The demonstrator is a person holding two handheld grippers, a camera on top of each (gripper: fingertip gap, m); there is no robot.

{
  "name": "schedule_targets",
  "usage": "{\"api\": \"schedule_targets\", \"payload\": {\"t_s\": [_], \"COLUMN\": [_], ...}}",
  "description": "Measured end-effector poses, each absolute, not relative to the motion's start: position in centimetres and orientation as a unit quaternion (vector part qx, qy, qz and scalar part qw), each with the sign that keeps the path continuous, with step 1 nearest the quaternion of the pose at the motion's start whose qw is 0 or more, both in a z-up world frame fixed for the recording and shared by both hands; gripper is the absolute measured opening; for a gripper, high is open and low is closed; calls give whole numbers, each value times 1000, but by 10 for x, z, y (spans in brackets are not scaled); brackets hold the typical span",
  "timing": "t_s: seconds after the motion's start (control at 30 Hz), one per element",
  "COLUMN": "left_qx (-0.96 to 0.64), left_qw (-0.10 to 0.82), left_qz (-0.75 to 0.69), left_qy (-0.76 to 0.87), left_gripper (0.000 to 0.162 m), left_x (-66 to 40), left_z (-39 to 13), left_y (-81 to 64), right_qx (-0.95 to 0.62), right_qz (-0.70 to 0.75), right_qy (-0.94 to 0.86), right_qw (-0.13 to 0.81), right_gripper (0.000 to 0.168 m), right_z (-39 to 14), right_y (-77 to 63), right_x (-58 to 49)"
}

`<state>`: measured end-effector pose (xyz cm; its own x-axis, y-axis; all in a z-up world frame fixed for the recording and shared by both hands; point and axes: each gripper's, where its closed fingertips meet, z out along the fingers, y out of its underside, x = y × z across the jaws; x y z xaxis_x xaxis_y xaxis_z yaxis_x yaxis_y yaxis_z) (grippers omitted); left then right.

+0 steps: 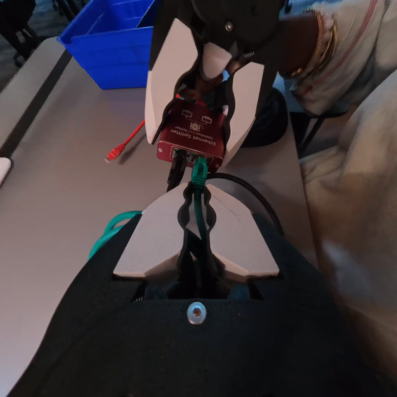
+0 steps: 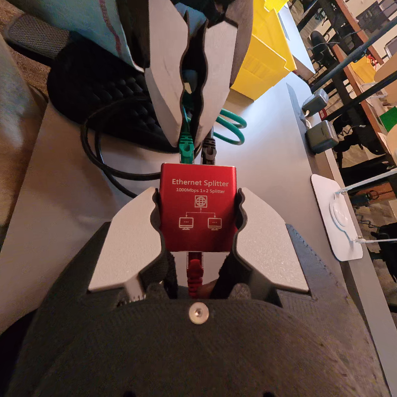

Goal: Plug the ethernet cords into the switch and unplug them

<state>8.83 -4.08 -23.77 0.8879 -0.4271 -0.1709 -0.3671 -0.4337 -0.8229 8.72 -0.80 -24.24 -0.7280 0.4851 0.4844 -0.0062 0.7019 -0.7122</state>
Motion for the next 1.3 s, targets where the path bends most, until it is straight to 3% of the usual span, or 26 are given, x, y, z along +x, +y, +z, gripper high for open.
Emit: {"api": "schedule_targets", "payload": {"t_s": [0.5,0.67,0.9,1.13,1.3], "left_qx": [-874,-907,-918,-920,-901], "left_qw": [419,329,297,297,363], "left_qz": [-5,11,-7,-18,-21], "left_qy": [245,261,261,256,237], "left_gripper": [8,8,7,8,13], "left_x": [92,86,86,86,81], "left_z": [-246,-274,-297,-310,-287], "left_y": [-39,-45,-41,-37,-29], "right_qx": [-165,-158,-156,-173,-199], "right_qz": [328,299,275,279,307], "right_qy": [-865,-882,-899,-901,-882], "right_qw": [343,327,303,286,298], "right_gripper": [69,68,67,68,69], "right_z": [-261,-278,-293,-307,-295], "right_y": [-7,-12,-11,-7,4], "right_x": [85,84,86,86,80]}}
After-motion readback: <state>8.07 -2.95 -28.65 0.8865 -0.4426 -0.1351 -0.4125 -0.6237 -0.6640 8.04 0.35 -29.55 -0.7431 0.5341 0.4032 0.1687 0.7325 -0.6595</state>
